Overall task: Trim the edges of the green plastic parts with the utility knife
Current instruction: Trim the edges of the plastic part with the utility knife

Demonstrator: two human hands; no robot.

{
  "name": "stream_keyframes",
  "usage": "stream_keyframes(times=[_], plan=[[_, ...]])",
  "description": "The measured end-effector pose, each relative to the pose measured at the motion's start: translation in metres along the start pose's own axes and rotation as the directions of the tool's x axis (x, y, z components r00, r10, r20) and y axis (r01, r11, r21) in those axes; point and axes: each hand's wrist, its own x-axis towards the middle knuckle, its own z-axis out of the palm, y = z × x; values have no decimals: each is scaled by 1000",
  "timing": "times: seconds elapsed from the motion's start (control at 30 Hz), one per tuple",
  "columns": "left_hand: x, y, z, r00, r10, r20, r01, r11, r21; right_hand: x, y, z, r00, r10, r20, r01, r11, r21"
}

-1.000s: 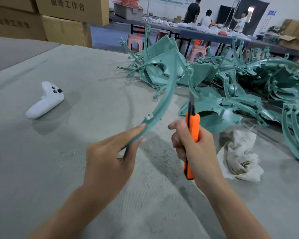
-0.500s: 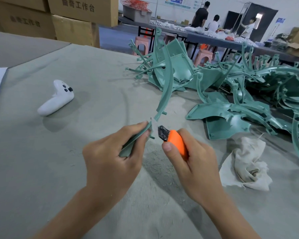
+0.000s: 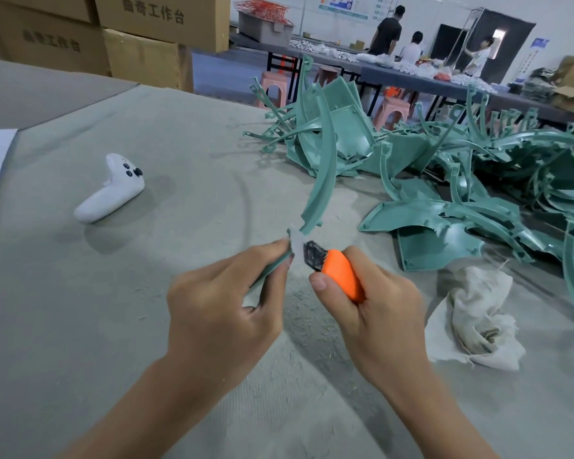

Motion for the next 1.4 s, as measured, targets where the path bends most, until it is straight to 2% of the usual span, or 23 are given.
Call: stream_keyframes(times=[0.1,0.27,0.43,0.63,0.8,0.9,1.03,1.4], plan=[[2,0,2,1000,6,0,-6,1000,14,0,4,4,998,46,33,-46,999,3],[-1,0,4,1000,23,18,-24,999,38,3,18,6,976,197,89,-203,978,55],[0,-2,4,1000,-8,17,7,999,31,-4,12,9,984,110,144,-134,977,169],[3,-4,5,1000,6,14,-6,999,49,0,7,12,990,114,87,-120,990,67],[-1,-2,5,999,46,9,-46,997,55,6,15,9,977,204,55,-203,979,-26],[-1,-2,5,998,56,12,-56,997,58,3,17,8,982,172,79,-178,981,75],[1,-2,4,998,56,18,-57,996,70,-5,14,9,989,97,108,-110,986,127],[3,-3,4,997,50,55,-54,996,73,-3,8,16,979,185,86,-192,978,82]])
